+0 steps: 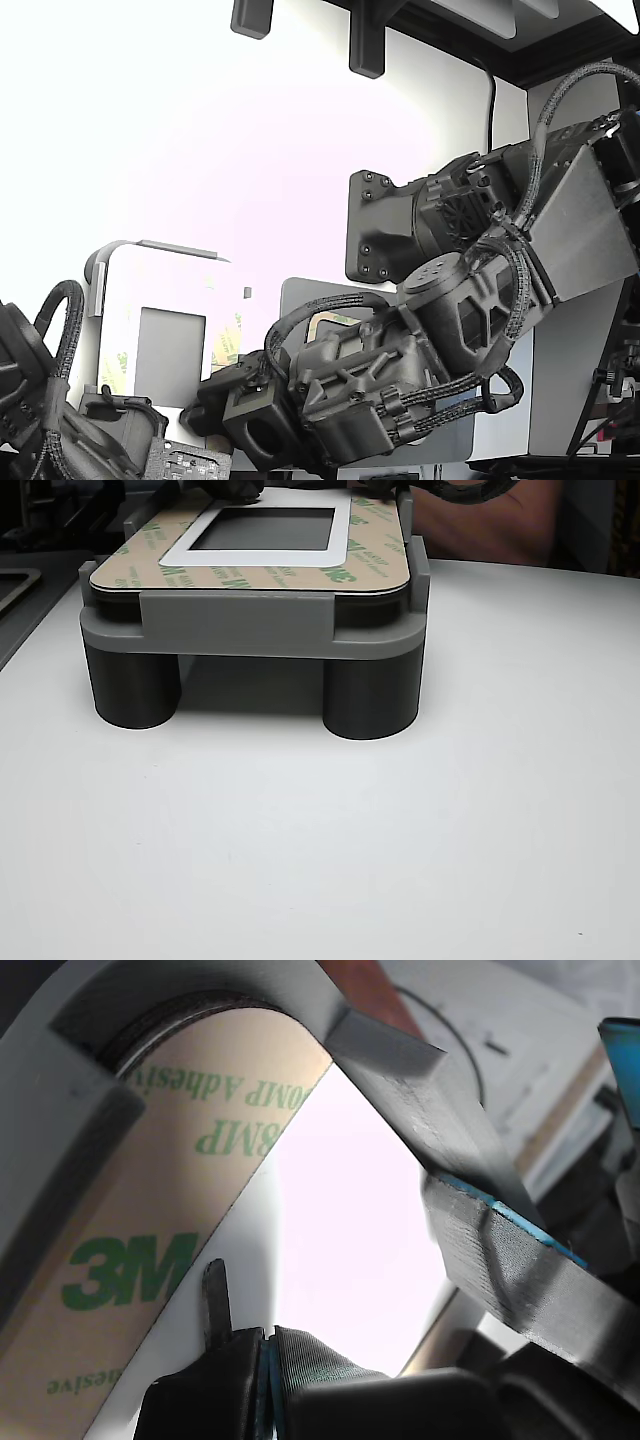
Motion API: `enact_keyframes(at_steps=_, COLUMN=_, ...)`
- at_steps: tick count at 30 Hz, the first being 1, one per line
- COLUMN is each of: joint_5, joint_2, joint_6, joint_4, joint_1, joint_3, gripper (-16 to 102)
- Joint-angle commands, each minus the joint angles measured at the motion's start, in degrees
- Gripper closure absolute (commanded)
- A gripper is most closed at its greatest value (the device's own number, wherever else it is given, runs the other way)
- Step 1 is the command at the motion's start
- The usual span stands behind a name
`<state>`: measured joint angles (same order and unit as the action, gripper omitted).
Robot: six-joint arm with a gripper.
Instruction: Peel off protective film from adhesive tape.
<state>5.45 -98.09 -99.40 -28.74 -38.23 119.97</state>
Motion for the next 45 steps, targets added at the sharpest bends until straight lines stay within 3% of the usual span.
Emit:
enact_keyframes(at_steps=1, joint_5=-0.18, joint_2=-1.67, joint_6=0.00, joint_4=0.53, joint_1=0.35, joint_3=-0.97, gripper=96)
enact_keyframes(at_steps=45, joint_5=-0.09, joint_2=-1.41, joint_6=0.53, joint_4=0.62, joint_1=0.18, joint_3=-1.23, gripper=96)
